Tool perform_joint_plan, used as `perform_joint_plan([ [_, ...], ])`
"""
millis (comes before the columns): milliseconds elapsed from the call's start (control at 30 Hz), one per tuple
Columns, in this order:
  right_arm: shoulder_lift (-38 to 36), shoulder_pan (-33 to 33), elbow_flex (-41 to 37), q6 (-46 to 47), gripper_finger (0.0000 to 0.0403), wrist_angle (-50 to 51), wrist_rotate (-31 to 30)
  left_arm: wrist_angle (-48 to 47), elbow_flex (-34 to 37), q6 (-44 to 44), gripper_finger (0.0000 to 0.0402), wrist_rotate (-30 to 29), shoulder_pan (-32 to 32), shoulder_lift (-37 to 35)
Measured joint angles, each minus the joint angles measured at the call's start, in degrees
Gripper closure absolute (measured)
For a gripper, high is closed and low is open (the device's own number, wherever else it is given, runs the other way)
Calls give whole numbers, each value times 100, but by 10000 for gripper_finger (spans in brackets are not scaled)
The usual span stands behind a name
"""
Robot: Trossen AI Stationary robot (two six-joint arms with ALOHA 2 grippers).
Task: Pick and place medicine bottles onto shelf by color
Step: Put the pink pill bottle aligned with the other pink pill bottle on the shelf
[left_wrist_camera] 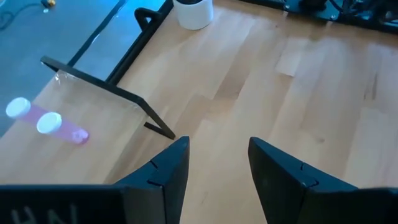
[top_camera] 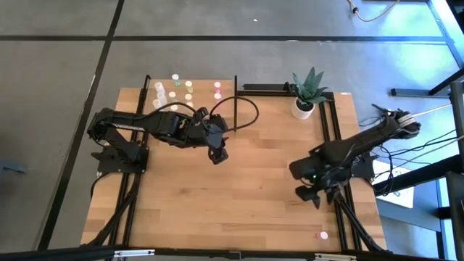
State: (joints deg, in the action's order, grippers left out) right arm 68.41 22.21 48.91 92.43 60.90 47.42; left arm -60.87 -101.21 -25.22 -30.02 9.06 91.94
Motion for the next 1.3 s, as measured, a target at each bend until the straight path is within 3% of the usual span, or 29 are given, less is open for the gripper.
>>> perform_joint_plan([
  [100, 243, 9, -256, 190, 164, -619, 291, 1, 0, 162, 243, -4, 33, 0],
  [667, 1550, 353, -435, 77, 164, -1313, 846, 1, 2, 178, 243, 0, 53, 0],
  [1300, 2718, 1049, -435, 513, 164, -2671, 778, 2, 4, 180, 243, 5, 53, 2],
])
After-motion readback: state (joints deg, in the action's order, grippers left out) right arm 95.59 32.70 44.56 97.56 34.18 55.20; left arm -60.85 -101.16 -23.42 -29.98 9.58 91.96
